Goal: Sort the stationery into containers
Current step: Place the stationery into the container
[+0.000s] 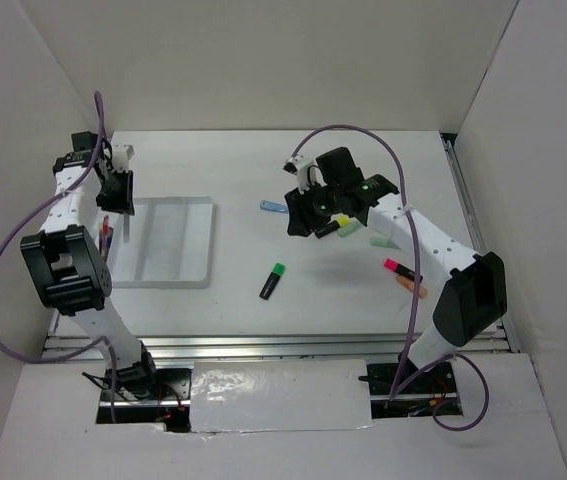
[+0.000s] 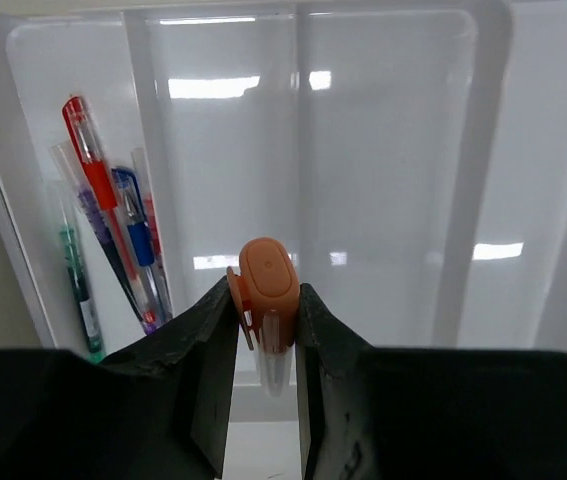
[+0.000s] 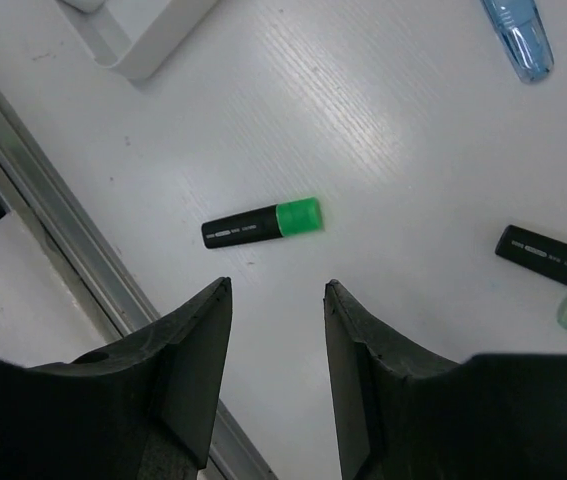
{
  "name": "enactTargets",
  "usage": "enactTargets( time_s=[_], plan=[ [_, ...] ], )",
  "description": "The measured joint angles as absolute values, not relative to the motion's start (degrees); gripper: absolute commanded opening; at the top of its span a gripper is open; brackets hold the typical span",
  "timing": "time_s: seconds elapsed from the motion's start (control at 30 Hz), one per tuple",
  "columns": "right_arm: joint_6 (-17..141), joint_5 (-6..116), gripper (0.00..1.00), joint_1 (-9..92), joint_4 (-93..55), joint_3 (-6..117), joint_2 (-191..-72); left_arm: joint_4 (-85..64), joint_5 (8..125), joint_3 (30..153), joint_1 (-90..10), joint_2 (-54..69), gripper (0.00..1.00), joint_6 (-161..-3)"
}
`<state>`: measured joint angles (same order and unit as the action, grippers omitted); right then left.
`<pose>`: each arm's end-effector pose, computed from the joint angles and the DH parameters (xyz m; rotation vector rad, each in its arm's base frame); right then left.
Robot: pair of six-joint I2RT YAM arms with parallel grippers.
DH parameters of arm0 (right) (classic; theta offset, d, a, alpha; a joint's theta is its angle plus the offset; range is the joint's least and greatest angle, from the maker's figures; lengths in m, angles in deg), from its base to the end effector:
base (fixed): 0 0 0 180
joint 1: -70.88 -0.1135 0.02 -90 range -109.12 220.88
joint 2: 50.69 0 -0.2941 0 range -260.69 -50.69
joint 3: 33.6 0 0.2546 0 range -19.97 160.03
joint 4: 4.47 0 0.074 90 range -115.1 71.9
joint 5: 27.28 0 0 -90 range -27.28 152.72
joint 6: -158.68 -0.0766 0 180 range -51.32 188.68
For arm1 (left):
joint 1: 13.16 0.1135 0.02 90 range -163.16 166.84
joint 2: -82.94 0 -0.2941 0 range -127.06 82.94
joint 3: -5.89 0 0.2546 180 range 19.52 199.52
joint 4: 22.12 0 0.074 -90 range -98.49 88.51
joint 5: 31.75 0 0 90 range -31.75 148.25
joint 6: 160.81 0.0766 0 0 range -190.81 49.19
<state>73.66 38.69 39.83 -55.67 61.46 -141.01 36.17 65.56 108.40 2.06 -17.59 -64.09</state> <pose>0.3048 0.2199 0.3243 -0.9360 2.2187 0.7136 0.3995 0.0986 0.2867 -0.1393 2.5377 -0.0129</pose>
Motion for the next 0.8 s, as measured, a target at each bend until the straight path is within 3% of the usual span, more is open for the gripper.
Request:
enactTargets(
  time_s=[0.47, 0.6, 0.73, 0.8],
  plan=[
    [76.58, 44.35, 0.50, 46.89, -55.82, 59.10, -141.93, 39.91, 59.44, 114.80, 2.06, -31.12, 0.36, -57.40],
    [77.83, 45.86, 0.50, 49.32, -55.97, 59.82, -145.34, 39.82, 59.27, 114.83, 2.06, -33.17, 0.50, -57.42],
    [78.79, 47.15, 0.50, 51.00, -56.28, 62.44, -150.30, 39.36, 58.96, 114.83, 2.06, -33.39, 0.55, -57.55],
    [79.14, 47.48, 0.49, 51.53, -56.30, 63.90, -152.23, 39.32, 58.94, 114.91, 2.06, -33.39, 0.66, -57.62]
  ],
)
